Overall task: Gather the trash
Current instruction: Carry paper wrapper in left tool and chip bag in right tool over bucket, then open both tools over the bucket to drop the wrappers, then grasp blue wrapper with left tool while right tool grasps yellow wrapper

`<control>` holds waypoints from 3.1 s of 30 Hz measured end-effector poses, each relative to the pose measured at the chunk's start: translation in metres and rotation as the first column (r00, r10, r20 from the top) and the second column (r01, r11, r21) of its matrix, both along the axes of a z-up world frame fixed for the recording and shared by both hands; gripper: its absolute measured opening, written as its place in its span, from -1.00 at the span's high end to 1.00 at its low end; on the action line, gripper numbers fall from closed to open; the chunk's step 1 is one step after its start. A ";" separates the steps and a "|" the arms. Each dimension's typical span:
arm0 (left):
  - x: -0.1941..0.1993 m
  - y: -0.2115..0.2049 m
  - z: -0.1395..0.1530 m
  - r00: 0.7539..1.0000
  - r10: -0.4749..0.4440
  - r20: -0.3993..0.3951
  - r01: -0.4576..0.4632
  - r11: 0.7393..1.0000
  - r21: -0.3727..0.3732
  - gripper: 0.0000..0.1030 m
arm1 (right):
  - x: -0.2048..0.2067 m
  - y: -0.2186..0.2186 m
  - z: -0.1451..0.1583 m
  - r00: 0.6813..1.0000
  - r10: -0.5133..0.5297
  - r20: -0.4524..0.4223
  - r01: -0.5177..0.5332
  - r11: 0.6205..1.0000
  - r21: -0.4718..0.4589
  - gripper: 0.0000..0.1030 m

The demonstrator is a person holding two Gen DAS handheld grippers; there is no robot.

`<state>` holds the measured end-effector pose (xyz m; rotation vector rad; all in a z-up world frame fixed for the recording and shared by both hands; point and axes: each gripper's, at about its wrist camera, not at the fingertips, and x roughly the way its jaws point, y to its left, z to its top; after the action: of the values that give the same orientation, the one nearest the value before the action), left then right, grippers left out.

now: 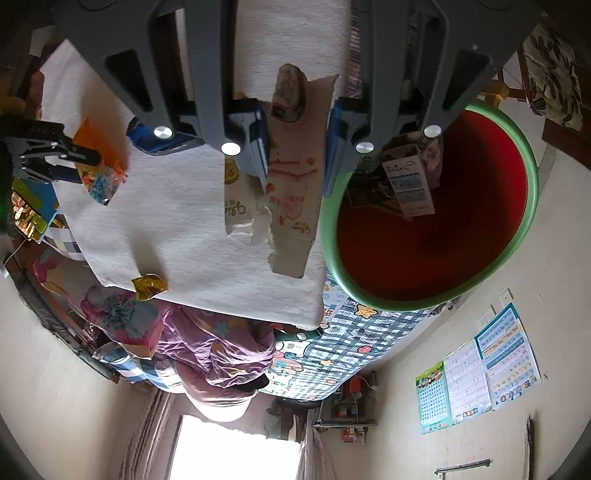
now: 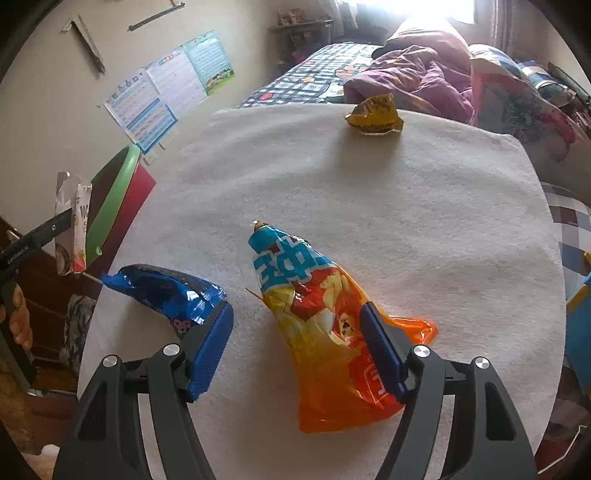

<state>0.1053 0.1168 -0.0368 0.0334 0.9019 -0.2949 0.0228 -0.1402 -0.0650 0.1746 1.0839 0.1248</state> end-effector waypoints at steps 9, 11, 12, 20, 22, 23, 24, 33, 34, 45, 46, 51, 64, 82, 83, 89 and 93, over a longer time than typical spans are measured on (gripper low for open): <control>0.007 0.011 0.000 1.000 -0.012 0.002 0.012 1.000 -0.003 0.53 | -0.002 0.003 -0.011 0.999 -0.025 -0.041 0.019 0.989 -0.147 -0.61; 0.009 0.013 0.001 1.000 -0.018 0.004 0.018 1.000 -0.005 0.53 | -0.004 0.001 -0.019 0.998 -0.028 -0.062 0.018 0.990 -0.143 -0.61; 0.009 0.014 0.000 1.000 -0.020 0.005 0.020 1.000 -0.005 0.53 | -0.006 0.001 -0.023 0.997 -0.030 -0.075 0.019 0.990 -0.142 -0.61; 0.013 0.022 -0.001 1.000 -0.025 0.003 0.025 1.000 -0.004 0.53 | -0.012 0.011 -0.025 0.998 -0.039 -0.057 0.026 0.977 -0.210 0.06; 0.013 0.023 -0.002 1.000 -0.024 0.006 0.025 1.000 -0.006 0.53 | -0.011 0.010 -0.020 0.998 -0.042 -0.046 0.033 0.982 -0.187 0.08; 0.013 0.025 -0.002 1.000 -0.023 0.008 0.023 1.000 -0.009 0.53 | -0.009 0.012 -0.017 0.998 -0.043 -0.042 0.034 0.981 -0.188 0.10; 0.013 0.026 -0.002 1.000 -0.022 0.008 0.022 1.000 -0.010 0.53 | -0.008 0.013 -0.013 0.999 -0.044 -0.030 0.038 0.983 -0.177 0.10; 0.017 0.043 -0.001 1.000 0.015 0.021 -0.015 1.000 -0.004 0.53 | 0.024 0.060 0.069 0.984 0.067 0.164 -0.059 0.997 -0.057 0.10; 0.018 0.046 -0.002 1.000 0.021 0.020 -0.021 1.000 -0.007 0.53 | 0.029 0.069 0.074 0.980 0.091 0.178 -0.083 0.995 -0.049 0.10; 0.022 0.089 -0.009 0.994 0.114 0.000 -0.114 0.993 -0.015 0.53 | 0.091 0.160 0.074 0.955 0.242 0.169 -0.267 0.953 0.145 0.09; 0.023 0.093 -0.011 0.992 0.123 -0.005 -0.123 0.992 -0.016 0.53 | 0.094 0.165 0.070 0.956 0.247 0.156 -0.272 0.948 0.164 0.09; 0.032 0.105 -0.019 0.989 0.146 -0.017 -0.147 0.989 -0.009 0.53 | 0.115 0.189 0.053 0.961 0.257 0.101 -0.274 0.934 0.231 0.09; 0.048 0.113 -0.027 0.986 0.166 -0.026 -0.166 0.986 0.008 0.53 | 0.138 0.208 0.040 0.963 0.261 0.069 -0.270 0.920 0.285 0.05; 0.040 0.127 -0.027 0.965 0.261 -0.033 -0.261 0.965 -0.007 -0.33 | 0.125 0.180 0.048 0.965 0.243 0.100 -0.262 0.917 0.301 -0.48; 0.040 0.125 -0.026 0.965 0.259 -0.032 -0.259 0.966 -0.013 -0.33 | 0.121 0.169 0.048 0.967 0.236 0.100 -0.254 0.927 0.274 -0.52; 0.029 0.090 -0.016 0.990 0.142 -0.016 -0.143 0.987 -0.072 -0.37 | 0.099 0.083 0.039 0.994 0.057 0.092 -0.073 0.980 0.183 -0.55; 0.012 0.028 -0.008 0.994 -0.105 0.023 0.107 0.990 -0.095 -0.63 | 0.098 0.013 0.030 0.989 -0.136 0.052 0.124 0.975 0.184 -0.56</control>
<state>0.1174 0.1446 -0.0450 -0.0047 0.8682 -0.4357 0.1211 -0.1268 -0.0346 0.4015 0.9935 0.1105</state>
